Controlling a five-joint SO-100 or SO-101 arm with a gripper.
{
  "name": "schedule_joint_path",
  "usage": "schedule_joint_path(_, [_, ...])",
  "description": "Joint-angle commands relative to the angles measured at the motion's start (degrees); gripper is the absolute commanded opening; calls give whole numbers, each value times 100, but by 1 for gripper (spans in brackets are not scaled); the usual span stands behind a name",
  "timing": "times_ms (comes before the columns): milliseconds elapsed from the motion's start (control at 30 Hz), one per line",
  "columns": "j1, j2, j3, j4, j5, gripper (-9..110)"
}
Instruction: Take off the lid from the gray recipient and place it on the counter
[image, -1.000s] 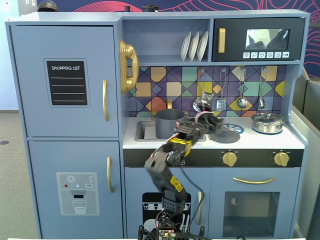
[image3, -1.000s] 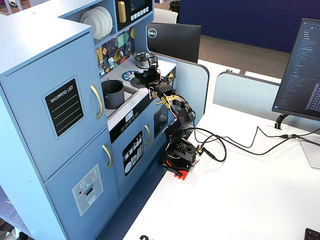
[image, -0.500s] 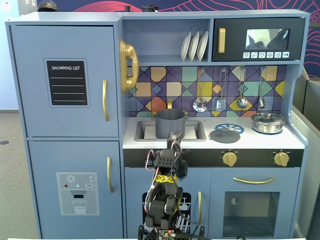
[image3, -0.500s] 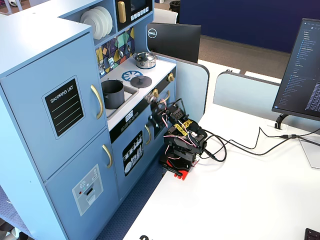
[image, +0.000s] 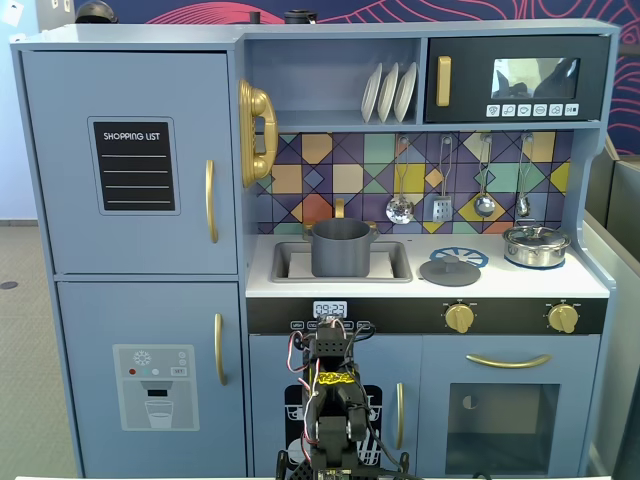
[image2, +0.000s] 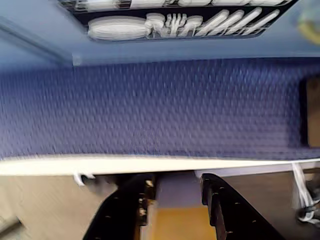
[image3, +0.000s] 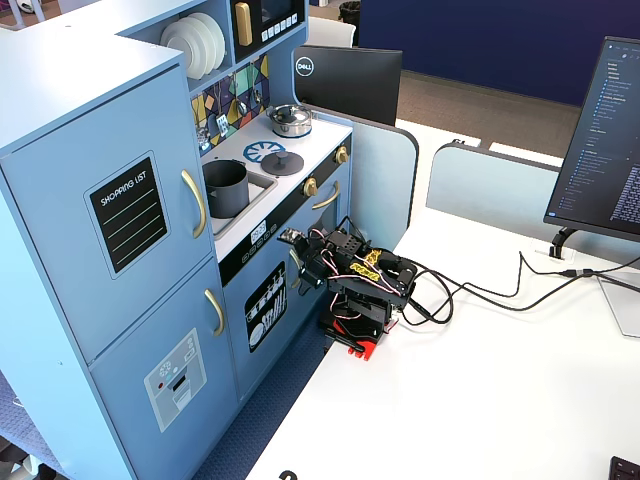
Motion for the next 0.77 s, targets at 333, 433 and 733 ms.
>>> schedule_joint_path(333, [62, 0, 114, 940, 308, 7])
schedule_joint_path(433, [62, 0, 114, 940, 308, 7])
schedule_joint_path(733, [70, 0, 114, 940, 308, 8])
